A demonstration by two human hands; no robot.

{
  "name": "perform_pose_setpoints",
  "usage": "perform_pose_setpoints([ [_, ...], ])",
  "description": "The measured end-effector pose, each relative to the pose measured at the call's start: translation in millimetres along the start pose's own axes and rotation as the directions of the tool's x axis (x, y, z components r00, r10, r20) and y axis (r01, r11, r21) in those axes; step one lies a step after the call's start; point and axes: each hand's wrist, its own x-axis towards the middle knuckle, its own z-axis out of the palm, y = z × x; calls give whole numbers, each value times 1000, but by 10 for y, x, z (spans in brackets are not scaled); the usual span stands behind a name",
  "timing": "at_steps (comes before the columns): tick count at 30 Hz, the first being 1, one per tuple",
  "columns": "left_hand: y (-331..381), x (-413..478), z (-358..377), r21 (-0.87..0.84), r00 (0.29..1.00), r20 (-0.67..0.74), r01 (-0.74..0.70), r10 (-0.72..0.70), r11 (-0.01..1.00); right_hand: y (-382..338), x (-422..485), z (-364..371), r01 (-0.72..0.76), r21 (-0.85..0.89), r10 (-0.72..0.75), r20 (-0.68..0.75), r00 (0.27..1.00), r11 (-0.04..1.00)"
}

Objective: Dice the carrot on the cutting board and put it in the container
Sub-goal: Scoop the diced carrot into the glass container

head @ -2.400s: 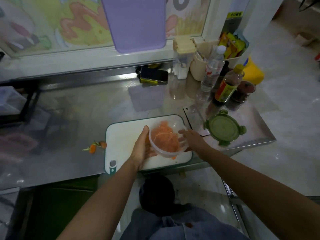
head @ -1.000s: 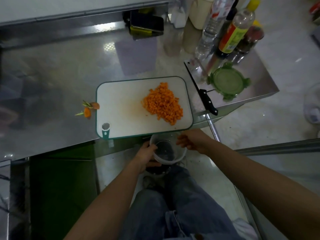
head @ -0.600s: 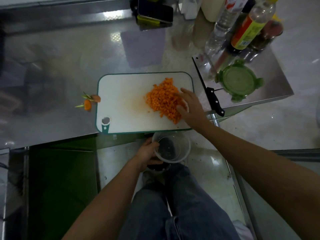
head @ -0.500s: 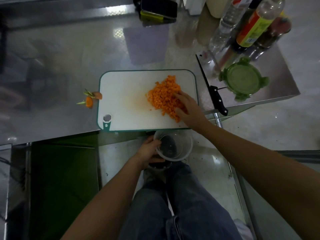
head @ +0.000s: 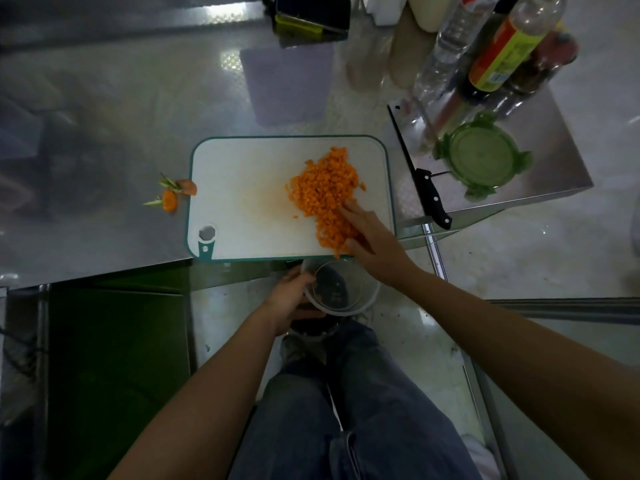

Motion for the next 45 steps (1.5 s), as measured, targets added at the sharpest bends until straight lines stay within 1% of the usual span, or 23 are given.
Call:
perform_pose_setpoints([
  [6, 30, -10, -57, 30, 999, 20, -26, 25, 999, -43, -221, 114, 54, 30, -55, 33, 998, 998],
  [8, 30, -11, -75, 33, 999, 8, -34, 33, 999, -71, -263, 119, 77, 29, -78, 34, 996, 997],
  [10, 26, -11, -91, 29, 999, -13, -42, 42, 999, -101, -313, 111, 115, 12, -116, 45, 992, 993],
  [13, 30, -24, -100, 23, 997, -36, -70, 71, 997, -158, -359, 116, 220, -19, -218, 83, 972, 975],
  [15, 32, -36, -110, 20, 996, -37, -81, 82, 996, -193, -306, 106, 247, -14, -246, 65, 967, 969],
  [20, 50, -95, -156, 4, 997, -38, -69, 69, 998, -263, 158, 13, 225, -48, -228, -57, 972, 973],
  [23, 54, -118, -170, 5, 997, -30, -70, 70, 998, -239, 548, -15, 215, -145, -230, -90, 969, 966],
  [26, 55, -128, -168, -5, 996, -41, -80, 79, 997, -101, 849, 2, 111, -298, -141, -80, 987, 948],
  [28, 52, -130, -168, -10, 996, -44, -84, 83, 996, -44, 924, 36, 39, -349, -56, -40, 998, 936],
  [29, 51, -136, -166, -15, 996, -45, -84, 83, 996, -33, 920, 62, 37, -358, -51, -30, 998, 933],
  [35, 30, -145, -209, -16, 994, -8, -112, 112, 994, -63, 647, 147, 168, -267, -169, 21, 985, 949],
  [40, 2, -147, -225, -21, 990, 9, -142, 142, 990, -154, 301, 157, 209, -191, -205, 40, 978, 959],
  [43, 5, -145, -191, -7, 986, -36, -160, 160, 987, -156, 89, 197, 234, -178, -219, 98, 971, 956],
  [45, -8, -142, -160, 1, 979, -76, -192, 191, 981, -176, -41, 232, 264, -195, -246, 112, 963, 944],
])
